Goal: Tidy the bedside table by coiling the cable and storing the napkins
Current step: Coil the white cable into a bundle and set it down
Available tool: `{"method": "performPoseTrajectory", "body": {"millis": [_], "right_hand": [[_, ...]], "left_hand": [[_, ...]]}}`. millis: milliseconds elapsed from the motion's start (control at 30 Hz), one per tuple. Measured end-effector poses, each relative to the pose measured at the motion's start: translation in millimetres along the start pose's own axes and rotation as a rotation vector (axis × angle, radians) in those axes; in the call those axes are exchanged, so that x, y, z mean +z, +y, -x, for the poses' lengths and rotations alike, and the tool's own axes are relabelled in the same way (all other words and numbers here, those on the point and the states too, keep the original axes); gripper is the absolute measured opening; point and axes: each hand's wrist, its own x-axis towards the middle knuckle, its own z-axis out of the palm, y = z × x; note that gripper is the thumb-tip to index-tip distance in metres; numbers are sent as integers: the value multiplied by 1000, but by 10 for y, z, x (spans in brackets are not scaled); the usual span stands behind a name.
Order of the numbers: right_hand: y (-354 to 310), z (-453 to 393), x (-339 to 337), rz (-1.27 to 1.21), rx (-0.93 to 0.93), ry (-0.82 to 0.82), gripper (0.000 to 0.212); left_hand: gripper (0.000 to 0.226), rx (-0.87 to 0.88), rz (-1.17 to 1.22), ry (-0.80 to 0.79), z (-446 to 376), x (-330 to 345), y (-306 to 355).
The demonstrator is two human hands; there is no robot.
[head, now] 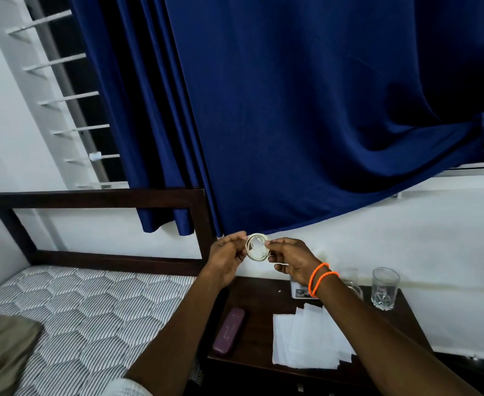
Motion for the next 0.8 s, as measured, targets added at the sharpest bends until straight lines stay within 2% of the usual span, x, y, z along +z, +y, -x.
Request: {"method": "performPoseTrajectory", "body": {"millis": [100,233,300,367,433,600,800], "right_hand": [[147,-61,-5,13,26,26,12],[383,-189,14,-31,77,108,9],[512,-263,14,-30,104,144,12],[646,-334,24,-21,129,164,14],[789,-402,27,-26,147,188,13],[1171,-624,25,-22,238,228,6],[1681,-1034,-26,84,286,306,20]], "left_hand": [[19,-16,4,29,-35,-45,-73],[4,-61,-34,131,-109,-129,-287],[15,-96,-106,171,-136,-189,-430],[20,-129,-151,144,-165,-251,-572],[20,-136,-174,125,-231,-302,-720],[20,-107,-299,199,-504,-415,-1064],[13,-171,-445,299,-954,-567,-1473]]}}
